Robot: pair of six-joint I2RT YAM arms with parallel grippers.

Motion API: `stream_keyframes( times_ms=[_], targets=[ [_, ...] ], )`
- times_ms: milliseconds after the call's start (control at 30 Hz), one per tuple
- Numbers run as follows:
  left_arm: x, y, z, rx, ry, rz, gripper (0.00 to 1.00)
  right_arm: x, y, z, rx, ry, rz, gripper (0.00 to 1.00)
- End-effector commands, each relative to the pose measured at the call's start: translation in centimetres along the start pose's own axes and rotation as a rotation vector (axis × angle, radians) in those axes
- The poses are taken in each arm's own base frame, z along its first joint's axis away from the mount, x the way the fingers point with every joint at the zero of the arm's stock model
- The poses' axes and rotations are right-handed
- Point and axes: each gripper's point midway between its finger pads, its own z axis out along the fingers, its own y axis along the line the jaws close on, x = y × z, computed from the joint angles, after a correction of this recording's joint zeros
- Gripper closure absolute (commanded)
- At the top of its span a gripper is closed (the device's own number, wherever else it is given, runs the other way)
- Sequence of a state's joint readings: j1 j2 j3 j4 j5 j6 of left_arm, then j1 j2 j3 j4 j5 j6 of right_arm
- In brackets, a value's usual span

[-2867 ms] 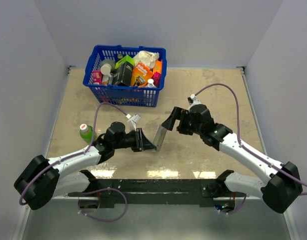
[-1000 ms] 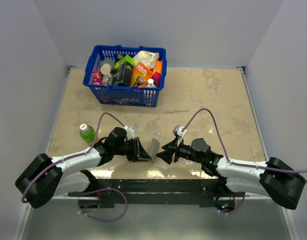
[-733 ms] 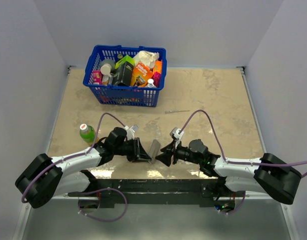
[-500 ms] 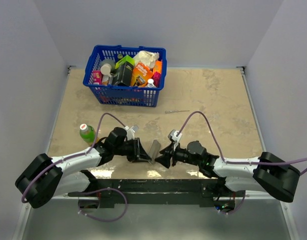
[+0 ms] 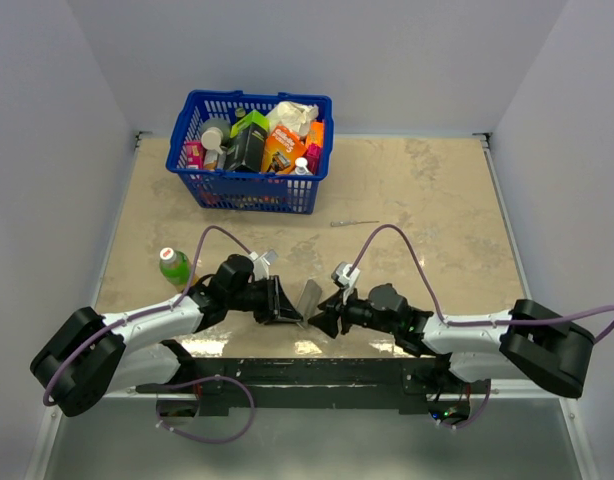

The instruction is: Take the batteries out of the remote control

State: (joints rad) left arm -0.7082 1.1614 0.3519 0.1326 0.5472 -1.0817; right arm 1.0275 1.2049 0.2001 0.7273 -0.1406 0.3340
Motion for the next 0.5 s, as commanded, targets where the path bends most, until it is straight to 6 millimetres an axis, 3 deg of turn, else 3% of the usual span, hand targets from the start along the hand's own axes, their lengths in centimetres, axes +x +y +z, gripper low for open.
stream_keyframes(
  times_ms=[0, 467],
  targets=[
    [-0.32, -1.84, -0.21, 0.056, 0.003, 0.025, 1.0, -3.18, 0.58, 0.79, -0.005, -0.091, -0.04, 0.46],
    [-0.39, -1.88, -0.19, 0.056, 0.001, 0.024, 1.0, -2.9, 0.14, 1.45, 0.021, -0.075, -0.052, 0.49]
  ],
)
